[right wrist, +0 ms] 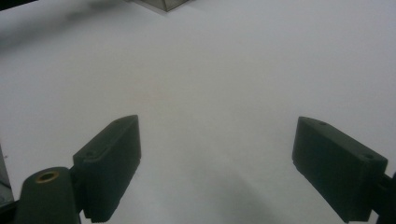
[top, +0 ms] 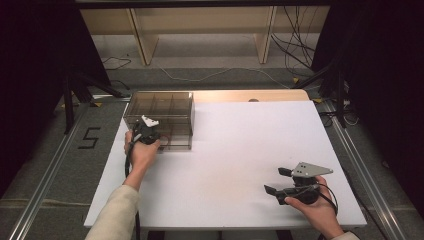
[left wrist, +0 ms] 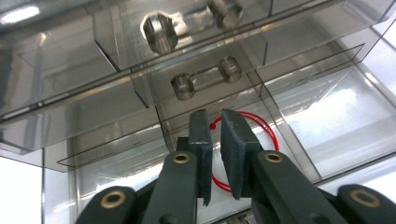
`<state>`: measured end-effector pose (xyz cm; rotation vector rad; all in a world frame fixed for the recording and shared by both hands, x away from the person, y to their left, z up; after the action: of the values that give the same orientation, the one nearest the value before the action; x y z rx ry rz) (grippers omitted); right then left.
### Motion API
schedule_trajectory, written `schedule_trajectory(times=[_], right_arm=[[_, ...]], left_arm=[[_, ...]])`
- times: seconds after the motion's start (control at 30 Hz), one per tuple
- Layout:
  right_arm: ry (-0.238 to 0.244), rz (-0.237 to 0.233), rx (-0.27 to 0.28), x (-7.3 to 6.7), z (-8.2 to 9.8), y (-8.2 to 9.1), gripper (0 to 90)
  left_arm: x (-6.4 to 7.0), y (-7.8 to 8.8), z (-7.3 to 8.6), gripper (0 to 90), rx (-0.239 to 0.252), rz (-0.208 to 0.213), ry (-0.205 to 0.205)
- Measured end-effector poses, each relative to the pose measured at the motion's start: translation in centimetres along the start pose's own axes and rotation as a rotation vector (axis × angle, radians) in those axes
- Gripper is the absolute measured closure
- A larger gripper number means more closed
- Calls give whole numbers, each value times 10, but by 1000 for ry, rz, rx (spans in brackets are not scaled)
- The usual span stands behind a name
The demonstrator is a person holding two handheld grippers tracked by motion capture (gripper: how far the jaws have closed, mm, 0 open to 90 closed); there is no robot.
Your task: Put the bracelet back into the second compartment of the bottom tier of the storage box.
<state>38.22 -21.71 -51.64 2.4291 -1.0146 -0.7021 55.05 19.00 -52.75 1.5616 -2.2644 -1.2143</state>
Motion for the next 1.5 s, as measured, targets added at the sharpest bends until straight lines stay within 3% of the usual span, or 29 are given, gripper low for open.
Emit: schedule_trajectory(times=[0.33, 0.5, 0.77, 0.93, 1.1, 1.37, 1.5], right_arm=[[6, -3, 2, 0, 0, 0, 163], [1, -1, -3, -1, 0, 0, 163], [-4, 1, -5, 0, 1, 0, 163], [-1, -3, -6, 1, 1, 0, 163], [0, -5, -6, 0, 1, 0, 163], [6, -7, -10, -1, 2, 0, 163], [5, -9, -16, -2, 2, -1, 163]], left_arm=[[7, 22, -10, 648, 66, 25, 41], [17, 34, -18, 513, 124, 103, 98], [32, 48, -19, 339, 123, 168, 78], [48, 65, -22, 277, 171, 207, 49], [72, 85, -21, 245, 240, 259, -21], [109, 103, 6, 218, 273, 343, -99], [122, 111, 17, 204, 275, 358, -137]])
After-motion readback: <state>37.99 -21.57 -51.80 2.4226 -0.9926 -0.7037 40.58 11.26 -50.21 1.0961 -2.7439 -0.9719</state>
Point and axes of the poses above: each handheld gripper's, and its own axes: y roughly backward along the jaws, z roughly out of its underside, x roughly to its right, the point moved 9 cm from there along -y, roughly forward along the jaws, and after that the axes turned 14 degrees about -y, right-handed, at the moved point
